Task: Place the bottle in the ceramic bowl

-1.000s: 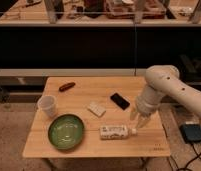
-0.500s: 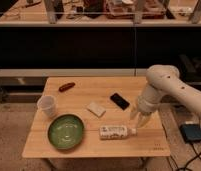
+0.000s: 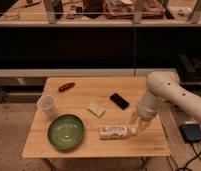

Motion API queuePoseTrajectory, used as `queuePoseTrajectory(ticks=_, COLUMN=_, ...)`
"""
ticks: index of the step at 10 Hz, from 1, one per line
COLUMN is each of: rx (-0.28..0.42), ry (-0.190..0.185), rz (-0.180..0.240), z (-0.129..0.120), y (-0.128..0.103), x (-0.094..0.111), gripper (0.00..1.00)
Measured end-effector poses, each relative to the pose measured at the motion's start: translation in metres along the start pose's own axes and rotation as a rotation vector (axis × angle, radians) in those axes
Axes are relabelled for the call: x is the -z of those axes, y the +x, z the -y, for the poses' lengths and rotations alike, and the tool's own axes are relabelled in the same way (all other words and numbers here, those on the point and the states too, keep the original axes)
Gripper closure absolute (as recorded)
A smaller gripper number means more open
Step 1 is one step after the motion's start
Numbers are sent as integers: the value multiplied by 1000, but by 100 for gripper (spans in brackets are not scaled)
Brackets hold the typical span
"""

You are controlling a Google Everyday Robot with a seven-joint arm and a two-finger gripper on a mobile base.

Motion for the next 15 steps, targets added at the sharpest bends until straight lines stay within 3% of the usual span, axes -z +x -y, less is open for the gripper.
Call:
queuePoseTrajectory(ticks=1, rx=0, ry=-20, rz=27, z=5, y=4, x=2, gripper=50)
queuePoseTrajectory(ticks=2, rx=-4, ry=-38, rz=32, z=13, y=5, x=3, gripper=38)
queuePoseTrajectory(ticks=3, rx=-23, ry=-9, rz=10, z=15, y=-1, x=3, gripper=26)
queuePoseTrajectory(ticks=4, rx=-33, ry=9, rz=2, z=14, y=-8, x=2, gripper=21)
queuePoseTrajectory(ticks=8, rx=-29, ry=62, rz=7, z=21, y=-55, x=-9, gripper=20)
queuePoseTrajectory(ticks=10, rx=-55, ry=76, rz=-22, z=27, y=-70, x=-25, gripper=20)
queuePoseTrajectory(ticks=12, rx=-104, ry=71, rz=-23, z=35, y=-64, x=-47, gripper=20)
queuePoseTrajectory(ticks=15, rx=-158, ry=69, rz=13, z=46, y=-48, x=-70, gripper=20)
